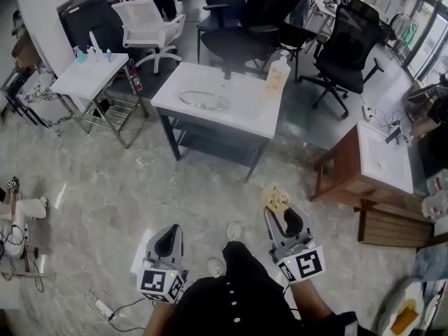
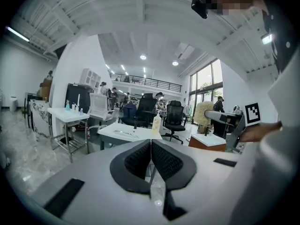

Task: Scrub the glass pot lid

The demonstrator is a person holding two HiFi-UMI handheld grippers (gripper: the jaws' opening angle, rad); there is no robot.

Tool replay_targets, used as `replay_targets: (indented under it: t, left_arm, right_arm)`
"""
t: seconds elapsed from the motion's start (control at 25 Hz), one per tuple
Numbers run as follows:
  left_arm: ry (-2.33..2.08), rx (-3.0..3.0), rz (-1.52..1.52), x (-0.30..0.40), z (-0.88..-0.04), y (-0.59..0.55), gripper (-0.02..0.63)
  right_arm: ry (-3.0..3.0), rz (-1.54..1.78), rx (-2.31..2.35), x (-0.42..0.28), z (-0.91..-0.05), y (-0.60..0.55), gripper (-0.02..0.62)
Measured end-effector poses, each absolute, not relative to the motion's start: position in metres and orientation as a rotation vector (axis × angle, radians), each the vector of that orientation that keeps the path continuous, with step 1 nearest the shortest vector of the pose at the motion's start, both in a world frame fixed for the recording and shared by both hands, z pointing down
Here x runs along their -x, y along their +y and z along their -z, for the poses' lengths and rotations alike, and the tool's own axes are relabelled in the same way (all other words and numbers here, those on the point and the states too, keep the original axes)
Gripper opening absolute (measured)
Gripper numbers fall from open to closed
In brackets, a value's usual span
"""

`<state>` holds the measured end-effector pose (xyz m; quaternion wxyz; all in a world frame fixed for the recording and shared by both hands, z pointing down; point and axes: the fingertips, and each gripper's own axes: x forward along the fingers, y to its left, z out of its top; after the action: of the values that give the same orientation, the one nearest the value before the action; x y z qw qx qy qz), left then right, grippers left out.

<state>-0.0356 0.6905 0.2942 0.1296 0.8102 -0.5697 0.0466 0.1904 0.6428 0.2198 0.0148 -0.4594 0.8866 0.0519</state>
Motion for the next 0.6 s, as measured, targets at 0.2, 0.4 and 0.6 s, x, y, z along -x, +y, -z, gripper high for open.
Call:
replay_targets:
  t: [0.2, 0.4, 0.6]
  left_arm:
    - [-1.655, -2.348, -0.138, 0.034, -0.300, 0.665, 0.028]
    - [-1.675, -2.326, -0.142, 0.039, -0.304, 0.625, 0.028]
    - [-1.700, -2.329, -0.168, 0.042, -0.295, 0.575, 0.028]
  right_arm:
    - [2.758, -0.155, 1.428, -0.191, -0.227, 0.613, 0.143]
    - [2.758, -0.154, 1.424, -0.189, -0.232, 0.568, 0.143]
    - [2.765, -0.153, 1.407, -0.188, -0.228, 0.513, 0.143]
